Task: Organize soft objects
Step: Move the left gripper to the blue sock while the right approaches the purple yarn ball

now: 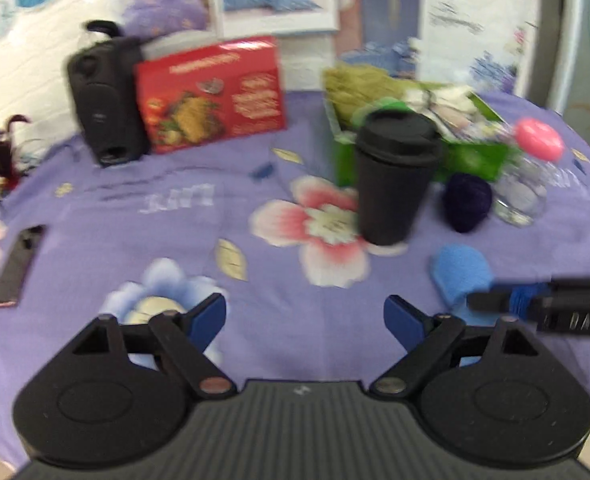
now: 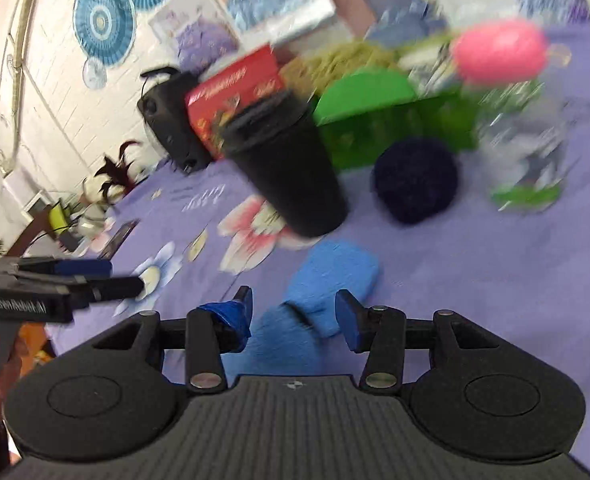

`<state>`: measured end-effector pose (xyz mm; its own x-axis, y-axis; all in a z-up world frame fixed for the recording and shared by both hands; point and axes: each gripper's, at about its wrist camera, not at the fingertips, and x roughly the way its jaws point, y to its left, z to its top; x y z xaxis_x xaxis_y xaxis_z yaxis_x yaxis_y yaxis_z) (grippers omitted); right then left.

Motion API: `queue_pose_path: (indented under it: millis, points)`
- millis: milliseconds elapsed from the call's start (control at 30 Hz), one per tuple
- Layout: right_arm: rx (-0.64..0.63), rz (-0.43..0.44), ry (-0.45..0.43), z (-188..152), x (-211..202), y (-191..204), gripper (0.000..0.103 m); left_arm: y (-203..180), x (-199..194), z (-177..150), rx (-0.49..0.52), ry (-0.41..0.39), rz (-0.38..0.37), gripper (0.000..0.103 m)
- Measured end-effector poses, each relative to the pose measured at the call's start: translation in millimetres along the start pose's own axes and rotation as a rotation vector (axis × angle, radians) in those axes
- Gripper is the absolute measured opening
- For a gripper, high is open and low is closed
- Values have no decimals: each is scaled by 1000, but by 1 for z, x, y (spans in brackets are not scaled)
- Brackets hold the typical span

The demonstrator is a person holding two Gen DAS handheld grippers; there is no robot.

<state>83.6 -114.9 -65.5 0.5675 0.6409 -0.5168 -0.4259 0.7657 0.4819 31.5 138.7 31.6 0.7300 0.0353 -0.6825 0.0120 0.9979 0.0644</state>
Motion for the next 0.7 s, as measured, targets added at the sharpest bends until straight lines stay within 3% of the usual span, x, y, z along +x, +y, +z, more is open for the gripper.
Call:
queue_pose_path:
  millis: [67,200,267,333,433,600,700]
  points:
    - [-26,1,17,-1,19,17,32,18,-7,3,-36,-29,45,90]
    - [-114,111,-26,18,27,49,30,48,-10,4,-106,-37,96,90]
    - [-188,22,-92,27,9,52,30,59,-7,2,-140,-29,95,90]
    - [-284,-131,-121,33,-6,47,30,66,0,-1,-160,-17,86,90]
    - [-367,-323,-115,51,-6,28,30,69,14,-2,-172,11,84,90]
    - [-509,-406,-78,71,29,19,30,69,30,-6,-166,59,73,90]
    - [-489,-428,-76,72,46,8,31,69,33,-9,-169,72,71,90]
